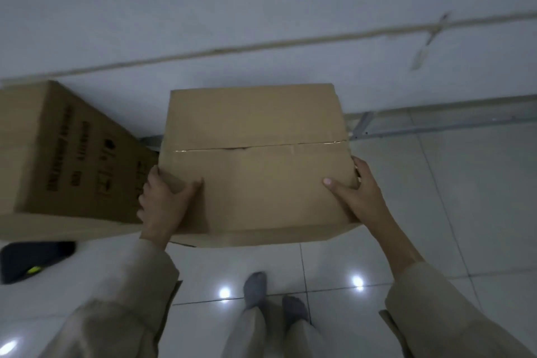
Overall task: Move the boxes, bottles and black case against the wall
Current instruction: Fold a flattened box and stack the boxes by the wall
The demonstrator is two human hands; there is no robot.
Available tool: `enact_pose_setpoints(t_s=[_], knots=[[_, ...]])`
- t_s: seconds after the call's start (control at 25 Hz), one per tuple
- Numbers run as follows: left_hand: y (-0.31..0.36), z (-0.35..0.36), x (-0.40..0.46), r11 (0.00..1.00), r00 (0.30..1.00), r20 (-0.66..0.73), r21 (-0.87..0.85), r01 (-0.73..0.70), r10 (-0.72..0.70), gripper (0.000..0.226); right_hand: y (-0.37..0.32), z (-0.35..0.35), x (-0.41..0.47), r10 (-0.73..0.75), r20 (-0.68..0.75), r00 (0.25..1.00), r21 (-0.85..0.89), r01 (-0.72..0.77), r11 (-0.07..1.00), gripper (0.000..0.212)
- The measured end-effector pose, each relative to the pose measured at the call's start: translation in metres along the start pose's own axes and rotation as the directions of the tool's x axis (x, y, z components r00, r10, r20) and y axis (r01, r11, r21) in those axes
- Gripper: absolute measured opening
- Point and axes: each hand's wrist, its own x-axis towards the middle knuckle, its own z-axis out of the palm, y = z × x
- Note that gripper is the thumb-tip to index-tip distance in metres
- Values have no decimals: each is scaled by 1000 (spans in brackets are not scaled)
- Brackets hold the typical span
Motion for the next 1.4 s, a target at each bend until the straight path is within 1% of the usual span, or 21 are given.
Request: enact_pose_setpoints(t_s=[0.08, 0.16, 0.24, 0.32, 0.36, 0.44, 0.48, 0.52, 0.6, 0.68, 0.76, 0.84, 0.92, 1.0, 1.08, 1.16, 1.2, 1.24, 1.32, 1.4], knots=[[15, -61, -20, 999, 997, -57, -11, -51, 51, 98, -44, -7, -26, -75, 34, 997, 46, 74, 996, 65], [29, -119, -42, 992, 986, -118, -37, -123, 118, 98, -90, -15, -50, -162, 63, 985, 56, 158, 986, 61], [44, -174, -62, 976, 963, -199, -79, -201, 183, 96, -141, -21, -72, -263, 70, 962, 78, 257, 963, 60], [58, -220, -80, 960, 937, -277, -116, -254, 214, 92, -187, -24, -90, -352, 73, 933, 99, 345, 934, 58], [64, -240, -89, 952, 922, -314, -133, -277, 224, 90, -208, -23, -99, -389, 79, 918, 96, 381, 920, 59], [73, -278, -108, 940, 882, -403, -126, -318, 245, 85, -249, -20, -116, -447, 100, 889, 91, 439, 894, 71], [75, -296, -116, 941, 860, -444, -96, -324, 251, 83, -267, -17, -124, -467, 110, 878, 95, 458, 884, 77], [74, -313, -120, 941, 842, -479, -86, -326, 248, 83, -283, -12, -131, -491, 121, 863, 103, 481, 870, 78], [66, -347, -123, 936, 839, -502, -142, -321, 211, 85, -310, 4, -147, -536, 148, 831, 109, 525, 844, 71], [50, -379, -119, 937, 835, -518, -163, -309, 186, 84, -329, 26, -160, -559, 189, 808, 104, 550, 829, 76], [30, -410, -112, 950, 816, -555, -133, -281, 164, 81, -344, 56, -173, -574, 229, 786, 110, 565, 818, 85], [6, -442, -101, 959, 789, -598, -114, -259, 142, 78, -357, 95, -184, -605, 263, 751, 133, 593, 794, 82], [-22, -469, -81, 965, 777, -619, -115, -236, 116, 75, -367, 138, -192, -619, 299, 726, 151, 605, 782, 80], [-55, -497, -55, 974, 792, -605, -115, -195, 87, 76, -375, 188, -199, -615, 331, 716, 155, 602, 784, 81], [-88, -519, -24, 980, 819, -567, -102, -170, 84, 79, -378, 236, -204, -607, 352, 713, 153, 596, 788, 74], [-119, -536, 8, 985, 867, -492, -98, -142, 76, 89, -378, 280, -209, -593, 382, 709, 163, 580, 798, 66], [-133, -543, 25, 986, 891, -446, -98, -138, 81, 96, -375, 301, -211, -578, 390, 717, 163, 564, 810, 67], [-145, -548, 41, 984, 913, -398, -101, -144, 93, 102, -372, 319, -212, -556, 389, 735, 154, 543, 825, 70], [-163, -551, 72, 982, 947, -300, -110, -154, 115, 109, -362, 349, -214, -472, 405, 783, 92, 478, 873, 84], [-184, -551, 102, 984, 972, -196, -95, -150, 129, 108, -352, 374, -217, -371, 427, 825, 21, 401, 916, 99]])
